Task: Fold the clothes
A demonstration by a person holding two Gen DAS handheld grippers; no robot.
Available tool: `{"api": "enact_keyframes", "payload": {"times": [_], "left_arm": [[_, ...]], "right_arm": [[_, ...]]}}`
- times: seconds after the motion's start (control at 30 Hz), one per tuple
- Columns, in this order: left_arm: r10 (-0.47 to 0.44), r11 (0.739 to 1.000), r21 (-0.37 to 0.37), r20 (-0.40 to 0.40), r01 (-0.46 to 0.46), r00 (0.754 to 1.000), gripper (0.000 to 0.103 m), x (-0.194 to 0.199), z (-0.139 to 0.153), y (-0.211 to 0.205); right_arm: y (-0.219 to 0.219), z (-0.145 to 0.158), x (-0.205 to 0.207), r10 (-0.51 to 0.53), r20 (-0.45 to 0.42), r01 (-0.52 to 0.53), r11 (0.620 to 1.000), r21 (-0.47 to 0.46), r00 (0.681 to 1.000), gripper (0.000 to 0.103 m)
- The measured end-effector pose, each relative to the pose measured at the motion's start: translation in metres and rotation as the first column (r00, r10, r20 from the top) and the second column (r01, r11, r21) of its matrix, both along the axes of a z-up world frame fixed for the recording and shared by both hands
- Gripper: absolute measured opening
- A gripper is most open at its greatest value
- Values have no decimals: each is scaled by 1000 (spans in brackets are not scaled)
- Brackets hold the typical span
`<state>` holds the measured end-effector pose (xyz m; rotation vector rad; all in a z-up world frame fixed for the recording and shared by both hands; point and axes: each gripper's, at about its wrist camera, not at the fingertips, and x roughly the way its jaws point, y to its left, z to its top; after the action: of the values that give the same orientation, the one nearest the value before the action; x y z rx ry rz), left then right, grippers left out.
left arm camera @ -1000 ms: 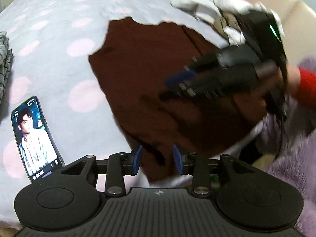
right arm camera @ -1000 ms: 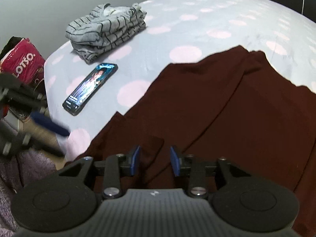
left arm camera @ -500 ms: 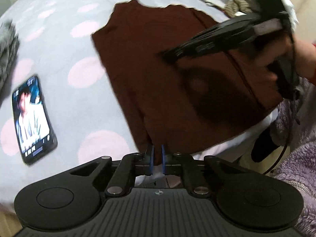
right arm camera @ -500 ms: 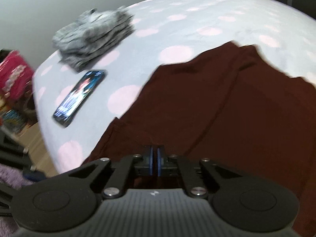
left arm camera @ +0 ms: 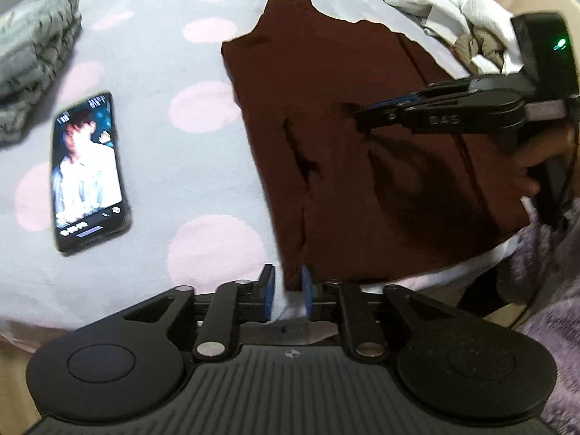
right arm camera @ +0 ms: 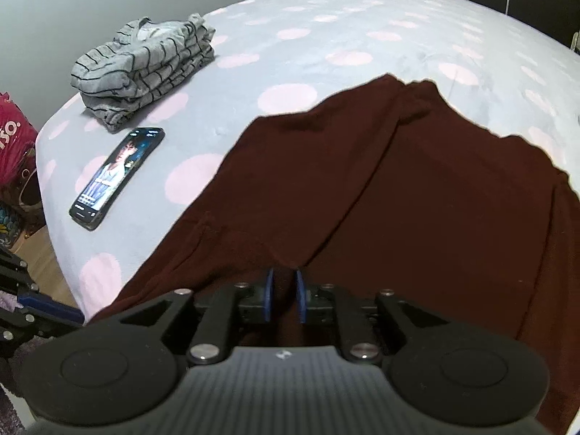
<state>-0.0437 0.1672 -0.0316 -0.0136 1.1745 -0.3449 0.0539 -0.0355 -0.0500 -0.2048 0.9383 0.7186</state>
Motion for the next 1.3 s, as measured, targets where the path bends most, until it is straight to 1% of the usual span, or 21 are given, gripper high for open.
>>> {"api": "enact_keyframes", "payload": {"times": [0.1, 0.2, 0.27, 0.37, 0.43, 0.57, 0.63, 0.7, 0.77, 0.83, 0.97, 1.07, 1.2, 1.27, 1.3], "left_arm": [[-9, 999, 46, 37, 7, 999, 15, -7, 5, -5], [-14, 997, 72, 69, 9, 998, 15, -14, 10, -9], [-19, 996, 83, 89, 12, 996, 15, -18, 13, -13], [-28, 997, 71, 98, 21, 995, 15, -23, 16, -20], [-47, 996, 87, 105, 38, 993, 15, -26, 15, -26], [-87, 989, 131, 127, 71, 988, 15, -29, 15, -33], [-99, 988, 130, 127, 82, 987, 15, -30, 14, -35], [-120, 986, 131, 142, 101, 983, 15, -34, 17, -38], [-136, 983, 144, 157, 114, 978, 15, -37, 18, -43], [-155, 979, 158, 154, 131, 976, 15, -37, 15, -49], [-171, 971, 189, 141, 143, 975, 15, -32, 6, -55], [-158, 970, 206, 129, 130, 979, 15, -25, -3, -55], [-113, 977, 191, 119, 89, 986, 15, -16, -11, -48], [-76, 983, 178, 116, 55, 990, 15, -12, -12, -42], [-59, 986, 164, 111, 41, 992, 15, -10, -13, -39]], "right_arm": [[-3, 10, -16, 30, 28, -29, 1000, -6, 999, 19], [-3, 17, -36, 99, 50, -98, 995, -17, 994, 19], [-2, 19, -51, 152, 67, -151, 988, -26, 986, 19], [-2, 21, -72, 238, 94, -236, 971, -40, 967, 19], [-2, 21, -86, 302, 111, -298, 953, -49, 947, 19], [3, 16, -112, 441, 128, -433, 897, -87, 888, 20], [7, 12, -123, 496, 139, -483, 868, -116, 857, 26], [10, 9, -129, 532, 150, -515, 846, -139, 833, 28], [13, 5, -132, 550, 149, -529, 833, -161, 822, 29], [15, 3, -133, 565, 143, -542, 823, -171, 812, 33], [21, -4, -138, 593, 144, -564, 802, -198, 792, 33], [29, -11, -138, 606, 139, -573, 791, -215, 783, 33], [35, -21, -137, 611, 126, -575, 783, -236, 781, 32], [35, -19, -135, 599, 118, -565, 793, -228, 792, 24], [34, -18, -133, 589, 111, -558, 800, -223, 800, 16]]}}
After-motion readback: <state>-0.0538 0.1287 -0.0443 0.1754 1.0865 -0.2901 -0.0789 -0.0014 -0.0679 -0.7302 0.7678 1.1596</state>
